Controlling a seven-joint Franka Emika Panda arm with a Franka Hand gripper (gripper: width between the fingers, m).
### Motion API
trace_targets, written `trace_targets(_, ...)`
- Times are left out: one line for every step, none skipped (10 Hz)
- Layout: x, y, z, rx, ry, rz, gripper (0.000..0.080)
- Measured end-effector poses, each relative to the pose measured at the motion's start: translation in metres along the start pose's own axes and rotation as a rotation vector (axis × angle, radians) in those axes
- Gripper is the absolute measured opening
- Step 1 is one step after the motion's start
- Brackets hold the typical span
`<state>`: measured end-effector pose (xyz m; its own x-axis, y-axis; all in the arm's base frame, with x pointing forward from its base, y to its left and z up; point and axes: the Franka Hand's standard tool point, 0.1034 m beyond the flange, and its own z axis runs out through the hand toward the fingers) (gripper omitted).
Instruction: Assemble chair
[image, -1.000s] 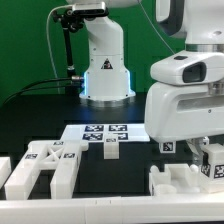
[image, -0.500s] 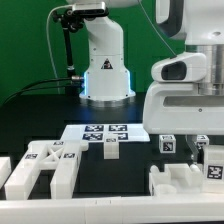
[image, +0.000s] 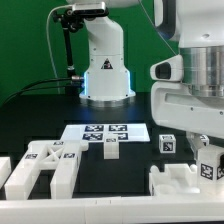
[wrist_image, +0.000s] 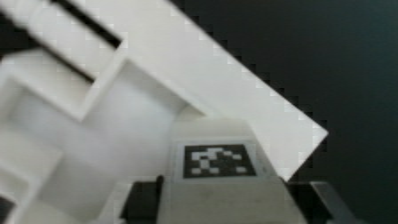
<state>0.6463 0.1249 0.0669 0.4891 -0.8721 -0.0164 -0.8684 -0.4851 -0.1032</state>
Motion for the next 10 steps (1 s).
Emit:
trace_targets(-0.001, -0.0007, 0.0, 0.002, 0.003, 0.119, 0.0284)
trace_targets(-0.0006, -0.001, 0.0, 0.003, 0.005, 0.175, 0.0284)
trace_targets(-0.0004, -0.0009, 0.0, 0.004, 0.005, 0.157, 0.0294)
trace_targets(-0.0001, -0.0006, 0.0, 0.002, 0.006, 0.068, 0.0294)
trace_targets(0.0002, -0.0004, -0.0001, 0.0, 0.007, -0.112, 0.0462)
trace_targets(-0.0021, -0.0013, 0.0, -0.003, 0.009, -0.292, 0.0462)
trace_targets(-0.0061, -0.0019, 0.0008, -0.009, 0.012, -0.459, 0.0616)
trace_targets(-0.0076, -0.0016, 0.0018, -0.009, 0.012, -0.564, 0.0639)
trace_targets(-0.0087, -0.0021, 0.0027, 0.017, 0.039, -0.575, 0.0647)
trace_targets(-0.0087, 0.0003, 0.0038, 0.012, 0.037, -0.638, 0.0647)
